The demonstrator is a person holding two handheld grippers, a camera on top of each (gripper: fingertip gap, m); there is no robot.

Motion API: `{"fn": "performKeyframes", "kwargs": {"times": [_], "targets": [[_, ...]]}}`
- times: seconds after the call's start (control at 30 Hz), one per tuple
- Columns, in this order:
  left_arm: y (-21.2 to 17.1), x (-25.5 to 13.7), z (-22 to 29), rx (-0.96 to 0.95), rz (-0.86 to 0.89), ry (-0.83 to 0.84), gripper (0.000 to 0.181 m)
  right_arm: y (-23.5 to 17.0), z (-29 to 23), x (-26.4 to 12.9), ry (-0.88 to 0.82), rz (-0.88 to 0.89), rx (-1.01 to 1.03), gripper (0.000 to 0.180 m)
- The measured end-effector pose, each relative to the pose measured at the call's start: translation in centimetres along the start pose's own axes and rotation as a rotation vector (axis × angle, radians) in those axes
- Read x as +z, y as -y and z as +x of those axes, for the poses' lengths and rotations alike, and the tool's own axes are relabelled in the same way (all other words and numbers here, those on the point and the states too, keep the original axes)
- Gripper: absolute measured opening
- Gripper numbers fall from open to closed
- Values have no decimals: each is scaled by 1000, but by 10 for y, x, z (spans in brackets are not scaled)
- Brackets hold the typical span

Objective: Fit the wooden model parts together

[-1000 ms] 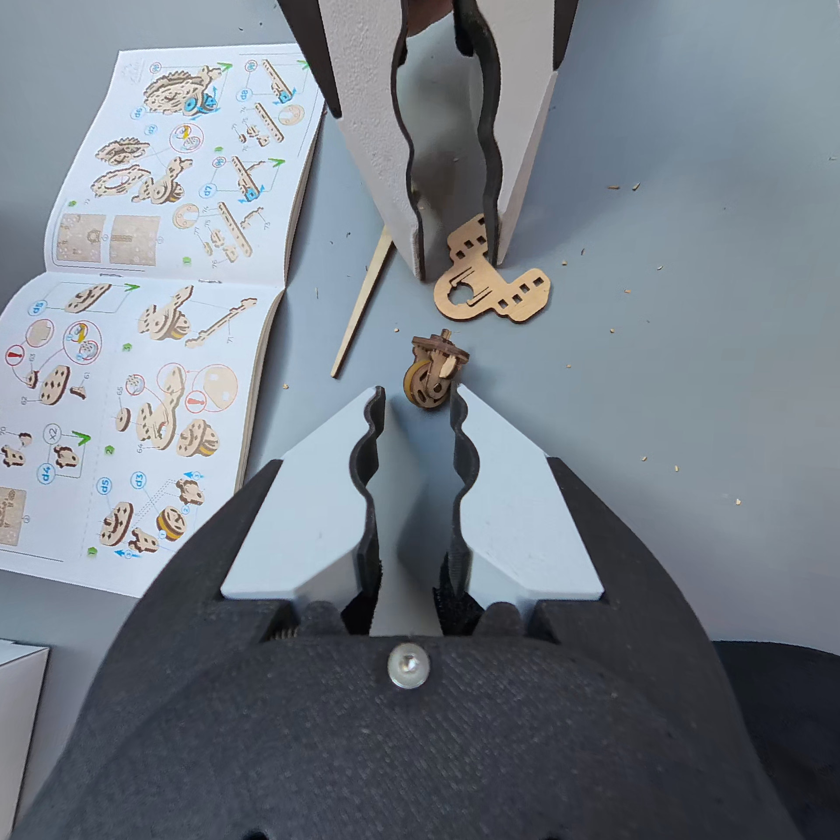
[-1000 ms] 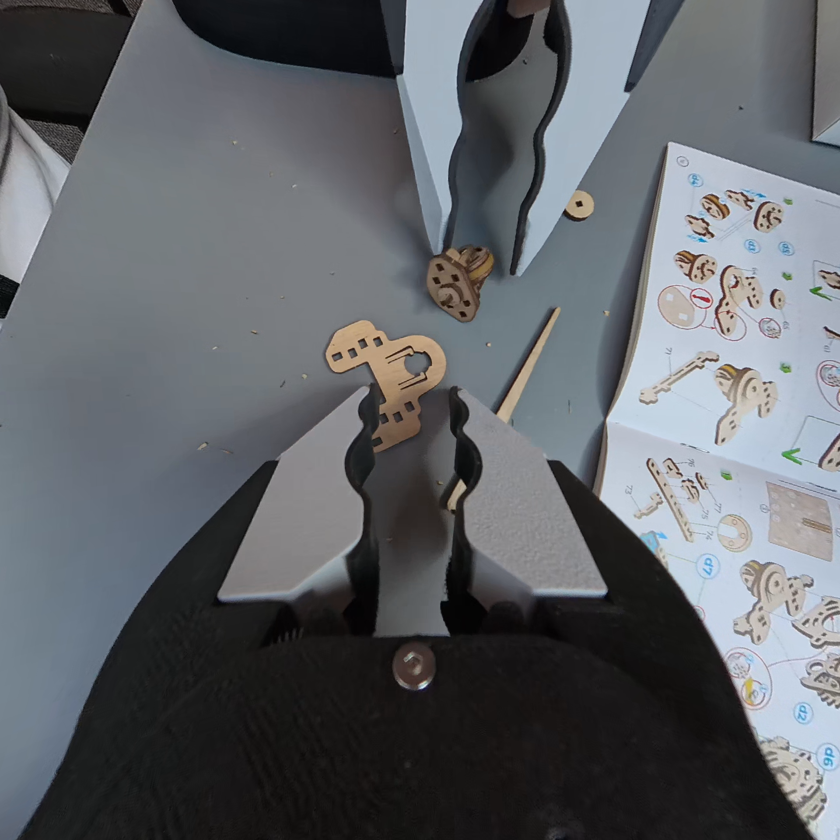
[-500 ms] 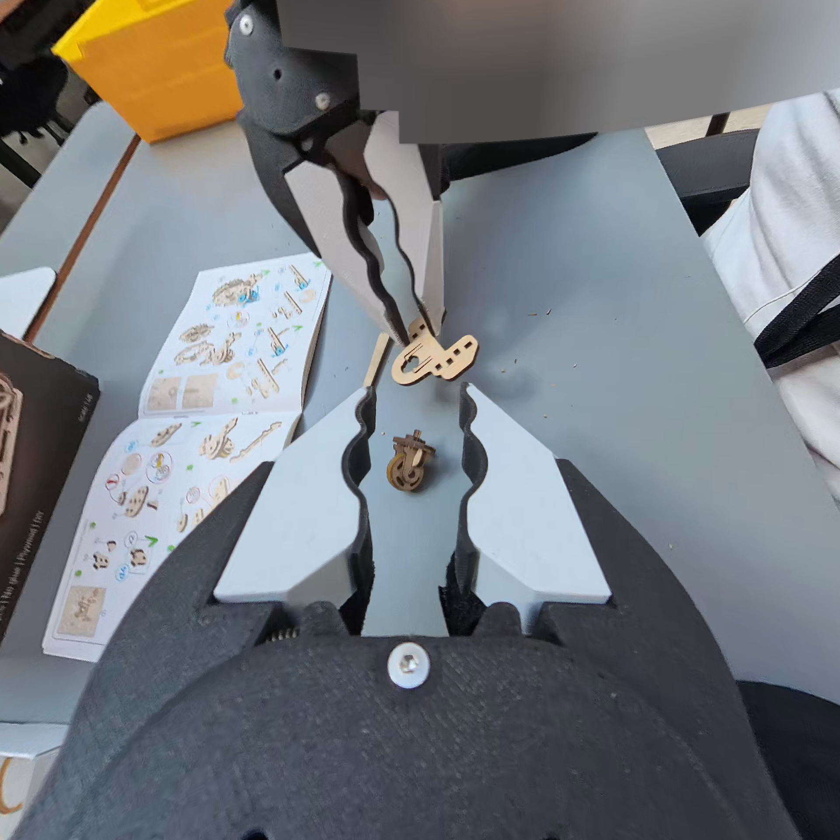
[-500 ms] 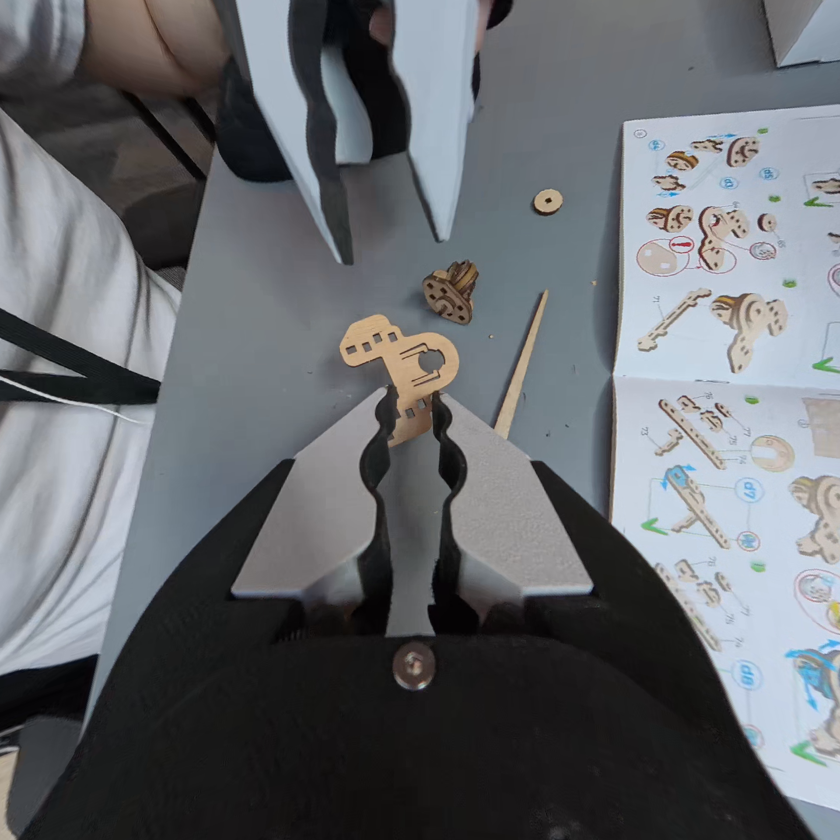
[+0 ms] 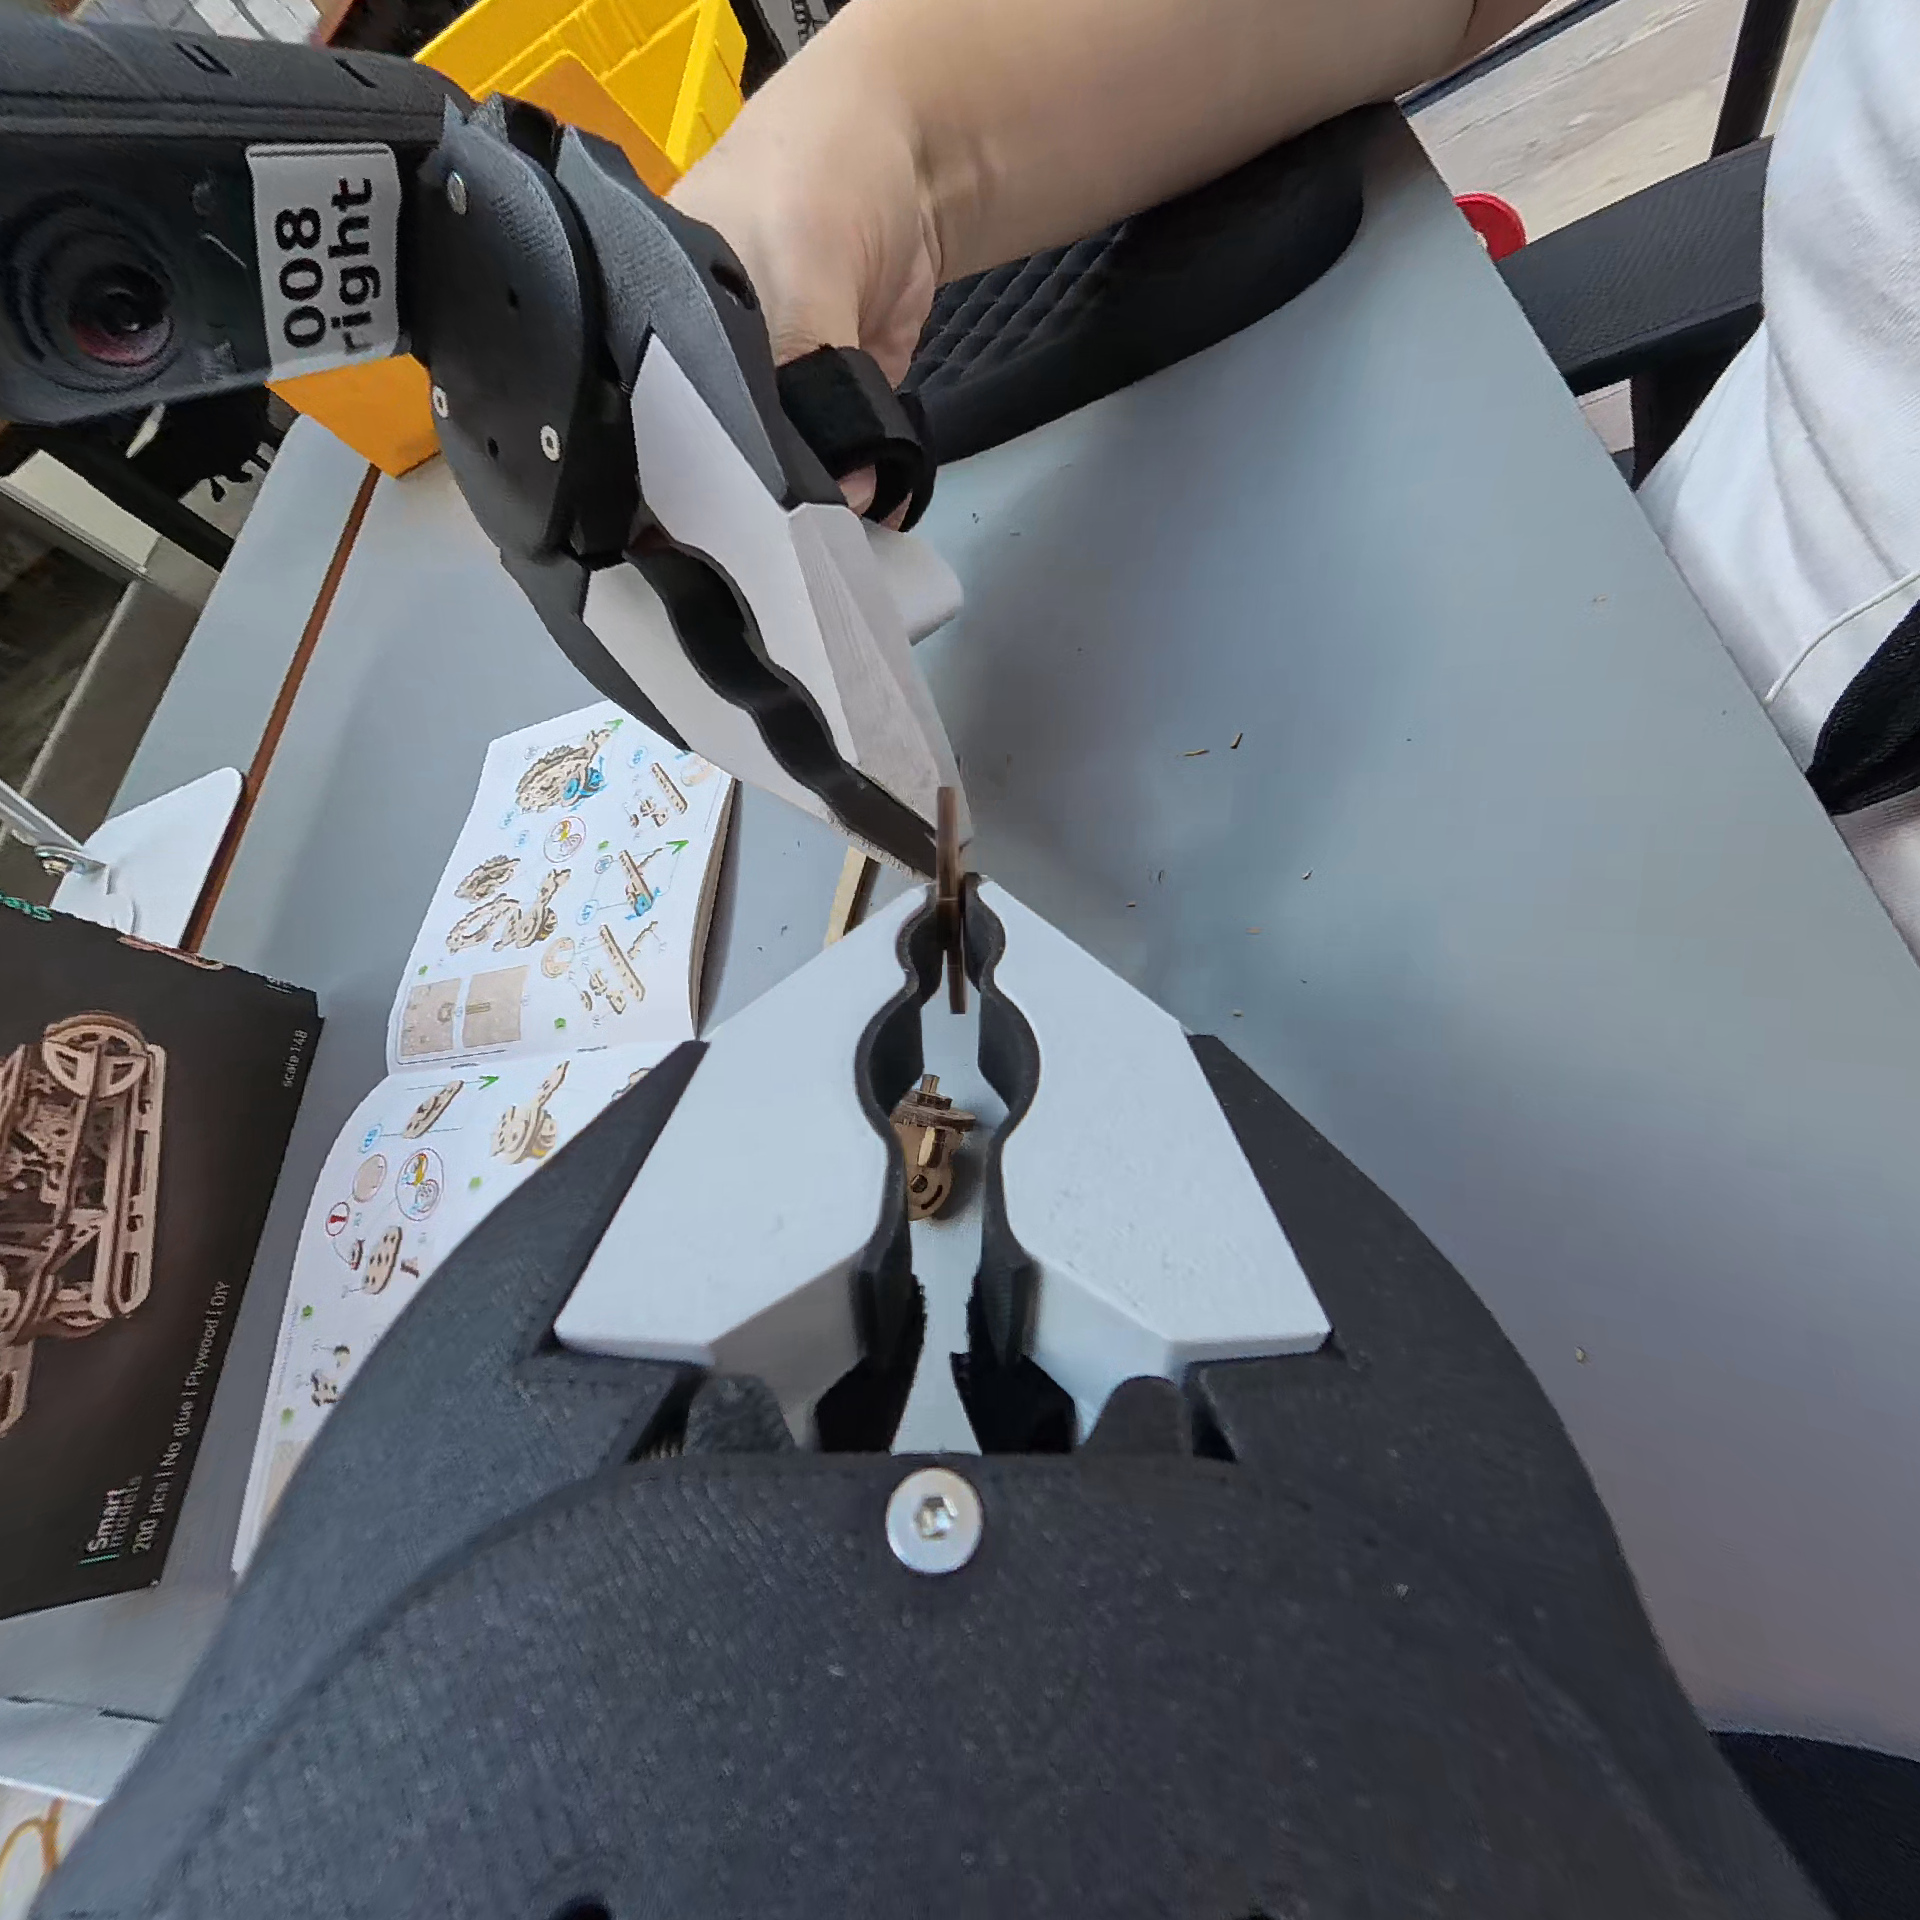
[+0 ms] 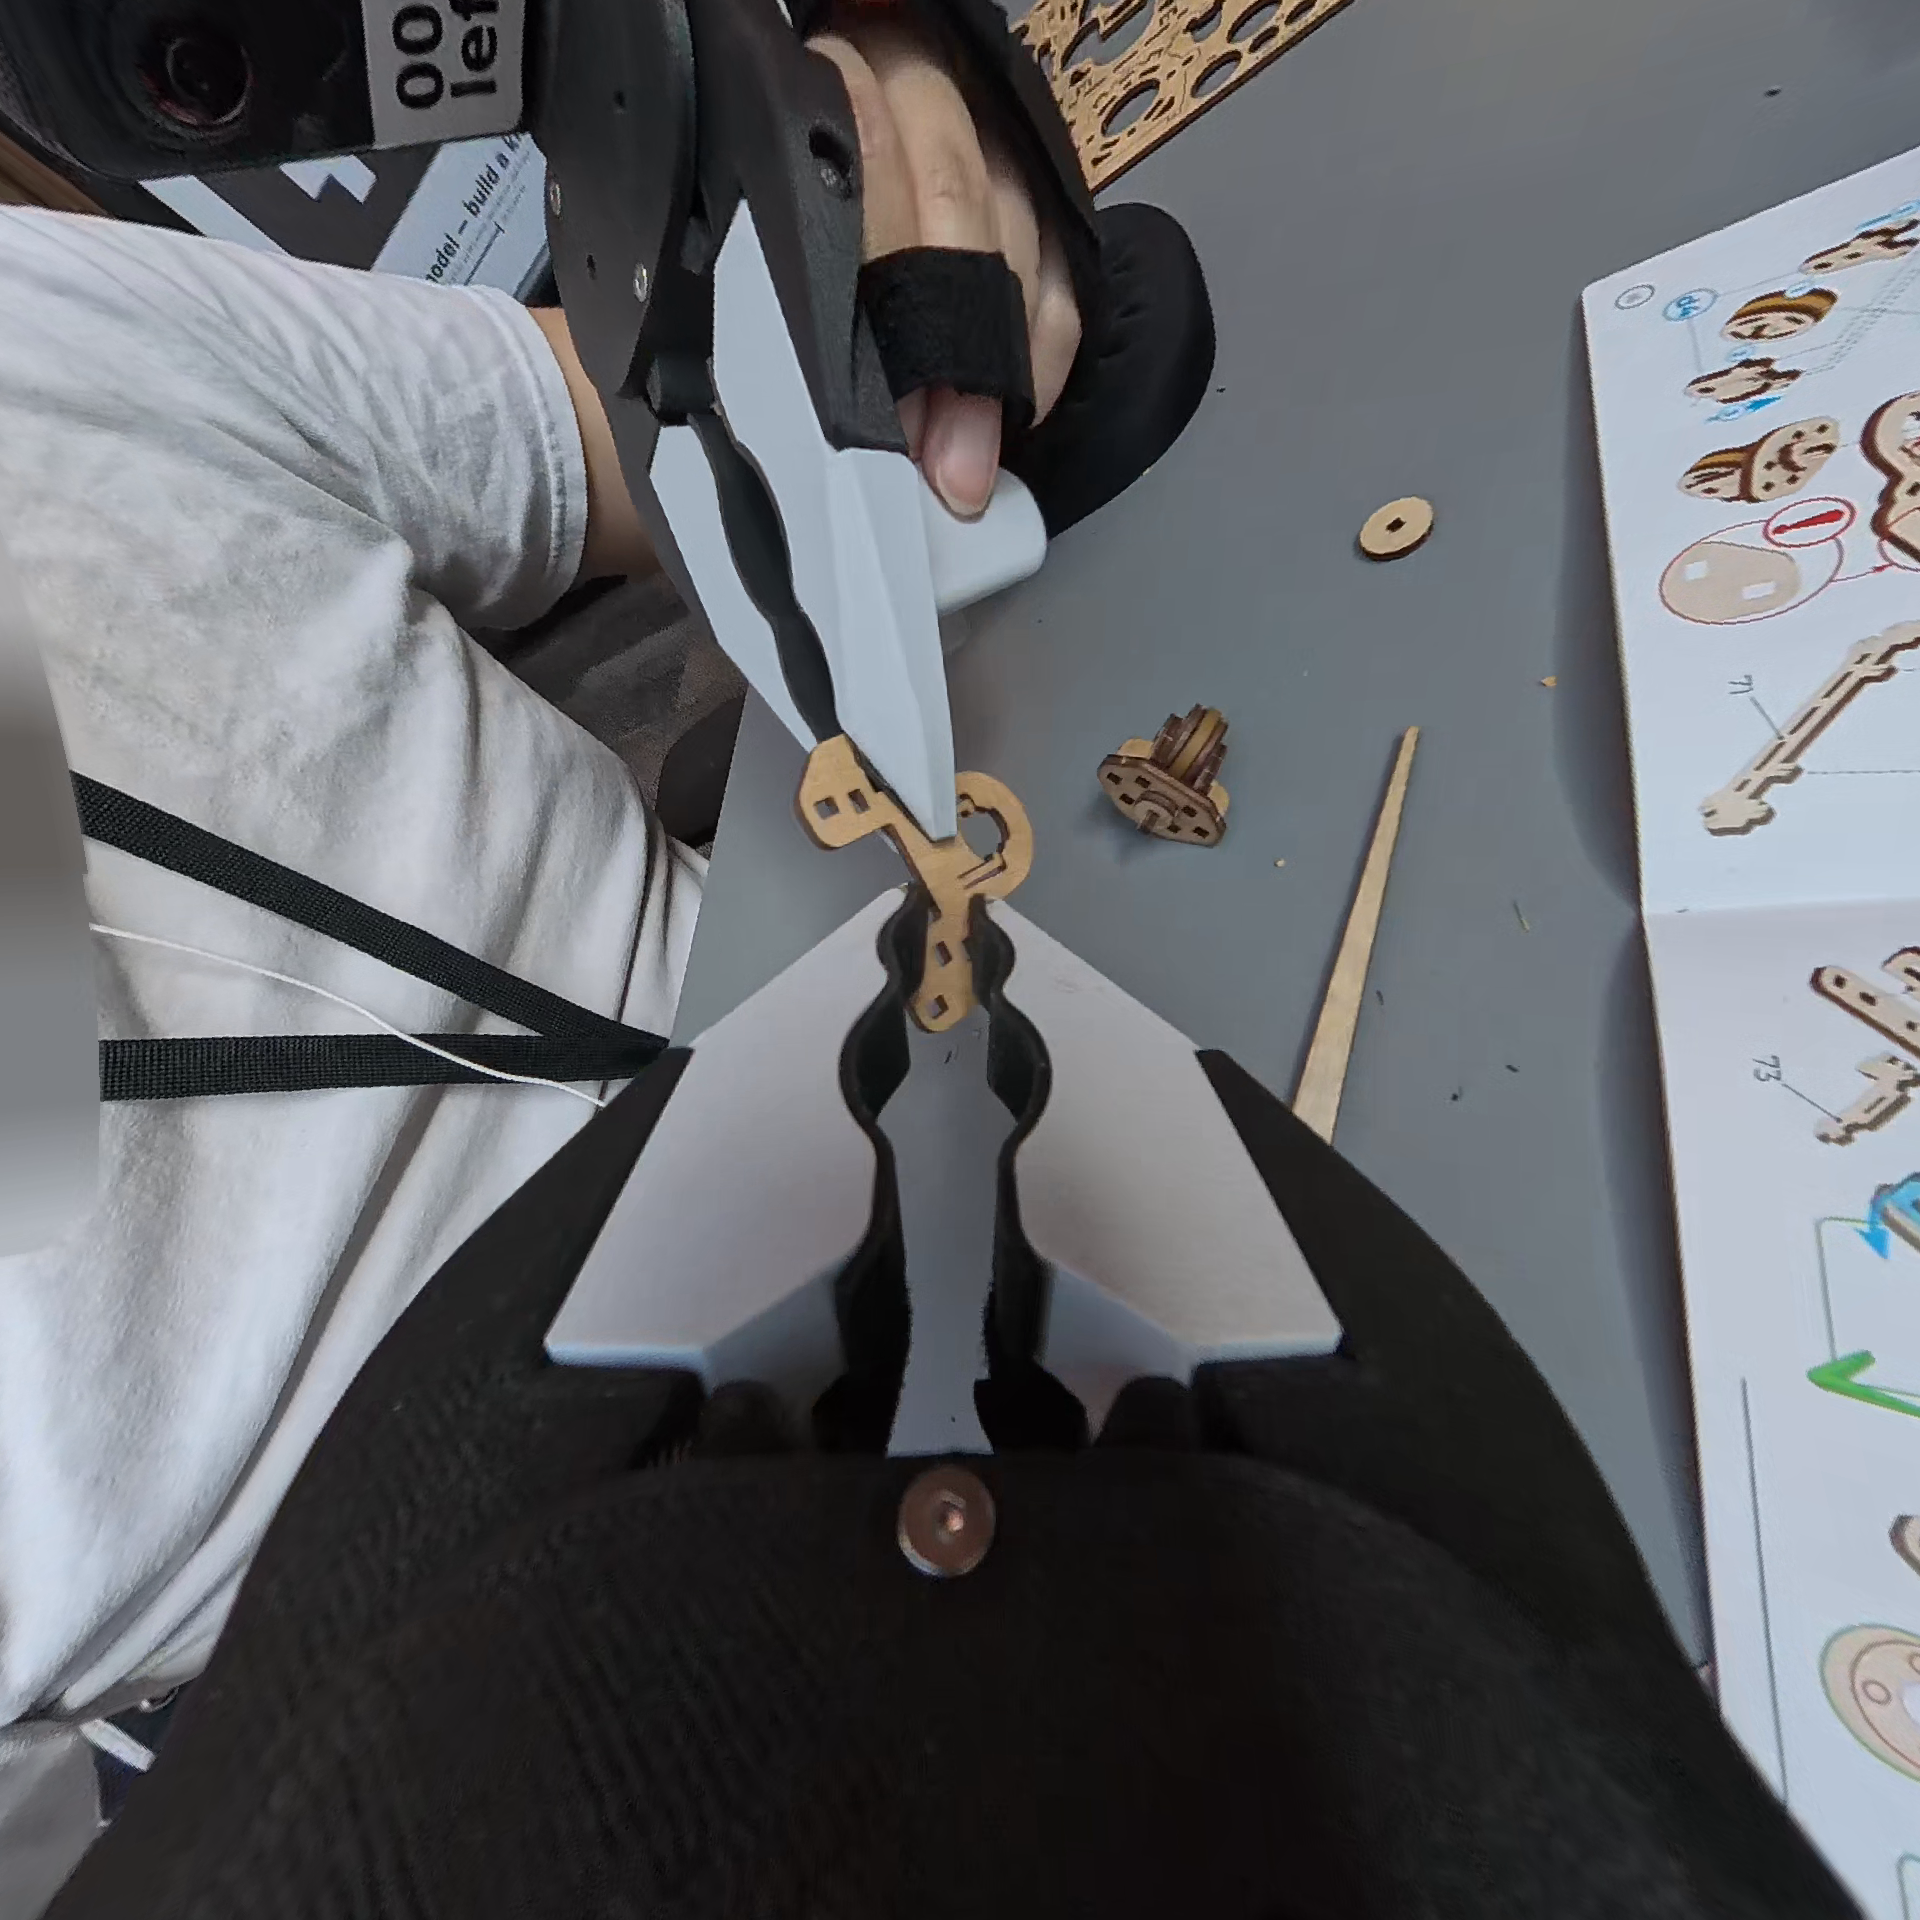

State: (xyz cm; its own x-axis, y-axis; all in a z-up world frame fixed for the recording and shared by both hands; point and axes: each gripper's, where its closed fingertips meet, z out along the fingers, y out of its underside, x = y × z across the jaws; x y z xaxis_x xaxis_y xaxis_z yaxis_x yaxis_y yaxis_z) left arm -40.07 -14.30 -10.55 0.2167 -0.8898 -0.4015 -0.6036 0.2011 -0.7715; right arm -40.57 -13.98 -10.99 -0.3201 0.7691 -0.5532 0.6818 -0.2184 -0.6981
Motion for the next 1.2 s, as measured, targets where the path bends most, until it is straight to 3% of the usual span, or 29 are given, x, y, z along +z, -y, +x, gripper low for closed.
{"fn": "performKeyframes", "kwargs": {"times": [0.17,0.33,0.43,0.5,0.77,0.93,1.17,1.2], "targets": [[-13,-2,-22,-324,-51,6,0,17,16,-24,-68,129,-131,25],[-6,-12,-41,-907,60,-129,0,47,10,-55,-460,236,-674,54],[-12,-17,-57,-1136,129,-138,0,53,-5,-46,-628,197,-895,57],[-15,-19,-64,-1234,154,-119,0,54,1,-37,-749,154,-936,55],[-13,-9,-63,-1329,147,-29,0,50,24,-10,-858,107,-736,46],[-13,-1,-60,-1356,125,6,0,40,36,-9,-883,55,-727,30],[-6,-3,-58,-1357,171,18,1,39,30,-14,-867,42,-748,30],[-4,-6,-58,-1338,183,15,8,39,30,-18,-874,37,-741,30]]}}
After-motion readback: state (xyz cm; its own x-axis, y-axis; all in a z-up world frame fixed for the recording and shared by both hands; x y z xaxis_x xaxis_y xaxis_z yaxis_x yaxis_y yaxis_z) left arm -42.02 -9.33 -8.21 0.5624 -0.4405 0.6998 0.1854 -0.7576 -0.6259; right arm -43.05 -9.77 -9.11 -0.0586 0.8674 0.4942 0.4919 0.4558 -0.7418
